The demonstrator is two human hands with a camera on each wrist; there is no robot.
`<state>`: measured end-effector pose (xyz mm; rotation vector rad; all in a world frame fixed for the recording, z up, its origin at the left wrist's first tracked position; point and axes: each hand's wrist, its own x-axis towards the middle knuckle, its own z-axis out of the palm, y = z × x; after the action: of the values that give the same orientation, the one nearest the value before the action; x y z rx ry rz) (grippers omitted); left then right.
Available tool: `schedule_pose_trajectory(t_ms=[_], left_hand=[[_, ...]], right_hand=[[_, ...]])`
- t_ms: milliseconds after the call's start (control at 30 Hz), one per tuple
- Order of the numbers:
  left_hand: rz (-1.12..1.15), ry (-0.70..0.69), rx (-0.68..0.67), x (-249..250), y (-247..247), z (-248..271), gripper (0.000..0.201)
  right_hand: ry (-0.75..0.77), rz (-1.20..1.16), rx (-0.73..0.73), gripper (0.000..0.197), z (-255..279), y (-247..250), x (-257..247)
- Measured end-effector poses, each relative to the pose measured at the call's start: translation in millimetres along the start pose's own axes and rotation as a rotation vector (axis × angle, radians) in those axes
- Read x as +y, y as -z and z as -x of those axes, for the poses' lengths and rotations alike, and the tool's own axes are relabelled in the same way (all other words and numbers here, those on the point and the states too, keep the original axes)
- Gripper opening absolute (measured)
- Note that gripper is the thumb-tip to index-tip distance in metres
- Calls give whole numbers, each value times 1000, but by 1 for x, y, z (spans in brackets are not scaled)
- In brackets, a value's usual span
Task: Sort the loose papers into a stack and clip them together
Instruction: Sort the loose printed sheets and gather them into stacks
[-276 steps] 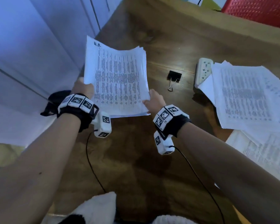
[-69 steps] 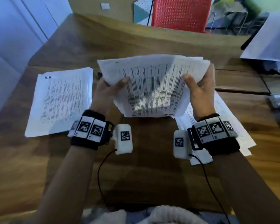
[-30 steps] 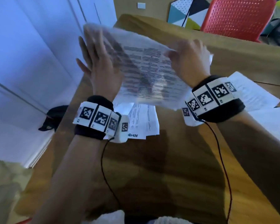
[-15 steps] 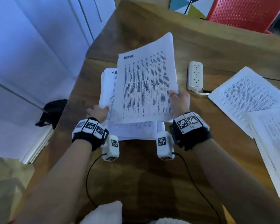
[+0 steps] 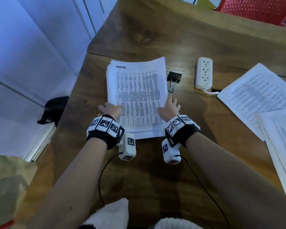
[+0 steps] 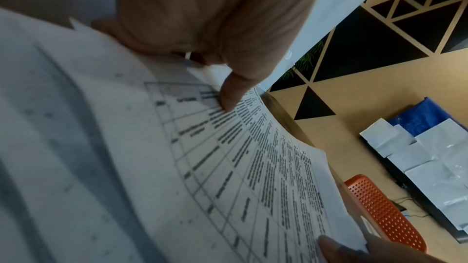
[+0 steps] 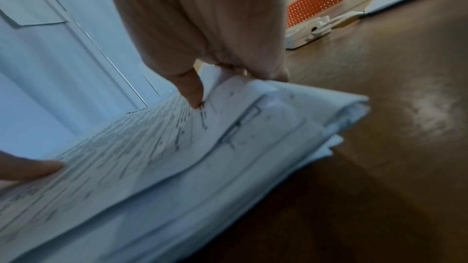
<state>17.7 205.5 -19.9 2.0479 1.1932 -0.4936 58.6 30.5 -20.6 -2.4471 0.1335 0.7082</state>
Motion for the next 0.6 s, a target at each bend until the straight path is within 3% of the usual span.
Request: schedule_pose_trajectory(t_ms=[300,467,600], left_hand=[[-69,18,14,-15,-26,24,73],[-53,69,45,-18,-35,45,78],[39,16,181,-4,-43,70,90]], right_hand=[[-2,36,-10,42,22,3,33],[28,46,-51,46,34,13,52],[28,15,-40,53,39,44,74]])
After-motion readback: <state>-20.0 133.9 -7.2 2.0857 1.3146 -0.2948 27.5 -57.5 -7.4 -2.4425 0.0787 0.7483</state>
